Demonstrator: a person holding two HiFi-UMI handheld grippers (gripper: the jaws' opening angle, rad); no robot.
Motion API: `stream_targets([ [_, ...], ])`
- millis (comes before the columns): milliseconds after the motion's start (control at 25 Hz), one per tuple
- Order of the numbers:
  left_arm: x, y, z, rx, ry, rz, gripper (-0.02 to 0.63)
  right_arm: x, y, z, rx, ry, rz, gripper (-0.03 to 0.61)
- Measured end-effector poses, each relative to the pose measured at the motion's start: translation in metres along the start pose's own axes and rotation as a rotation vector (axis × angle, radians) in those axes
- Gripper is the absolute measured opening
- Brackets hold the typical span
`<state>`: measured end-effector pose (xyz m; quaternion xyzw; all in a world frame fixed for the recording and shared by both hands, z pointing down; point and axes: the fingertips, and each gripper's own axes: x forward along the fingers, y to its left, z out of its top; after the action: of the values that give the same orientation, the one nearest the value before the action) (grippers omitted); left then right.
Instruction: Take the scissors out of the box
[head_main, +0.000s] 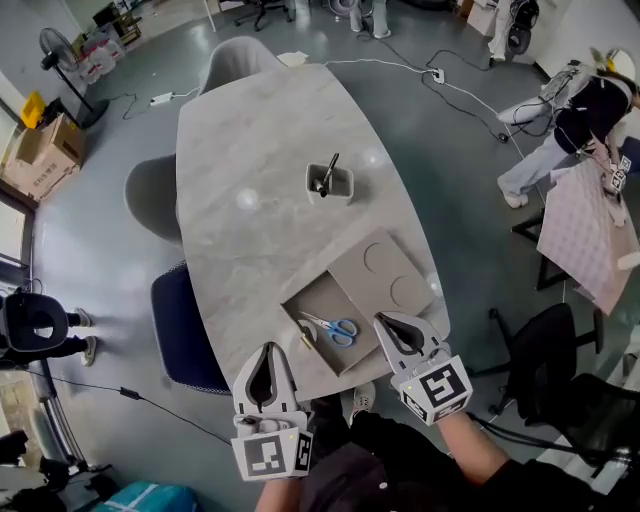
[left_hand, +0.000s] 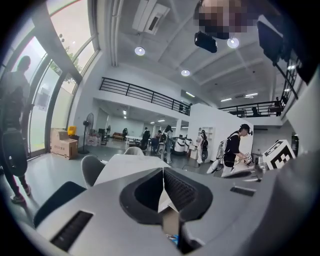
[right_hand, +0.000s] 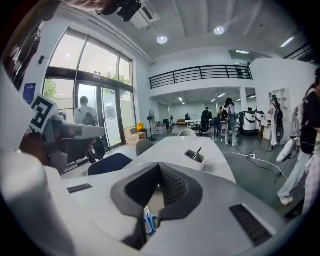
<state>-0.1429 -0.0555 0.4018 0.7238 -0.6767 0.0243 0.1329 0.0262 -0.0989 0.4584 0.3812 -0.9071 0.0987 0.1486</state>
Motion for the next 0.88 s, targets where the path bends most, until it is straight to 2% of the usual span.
stream_targets([
  [160, 0.012, 0.0, -0.023, -0.016, 0.048, -0.009, 0.017, 0.015, 0.006, -0.032, -0.01, 0.082, 0.031, -0.005],
  [360, 0.026, 0.002, -0.053, -0.036, 0.103, -0.016, 0.017, 0.03, 0.013, -0.074, -0.039, 0.246, 0.073, -0.005],
  [520, 0.038, 0.003, -0.079, -0.058, 0.143, -0.028, 0.017, 0.047, 0.018, -0.111, -0.09, 0.329, 0.12, -0.005],
  [720, 0.047, 0.004, -0.105, -0.089, 0.178, -0.035, 0.017, 0.063, 0.028, -0.147, -0.178, 0.484, 0.161, -0.005],
  [880, 0.051, 0.008, -0.119, -0.104, 0.2, -0.034, 0.017, 0.073, 0.035, -0.167, -0.234, 0.555, 0.19, -0.003],
])
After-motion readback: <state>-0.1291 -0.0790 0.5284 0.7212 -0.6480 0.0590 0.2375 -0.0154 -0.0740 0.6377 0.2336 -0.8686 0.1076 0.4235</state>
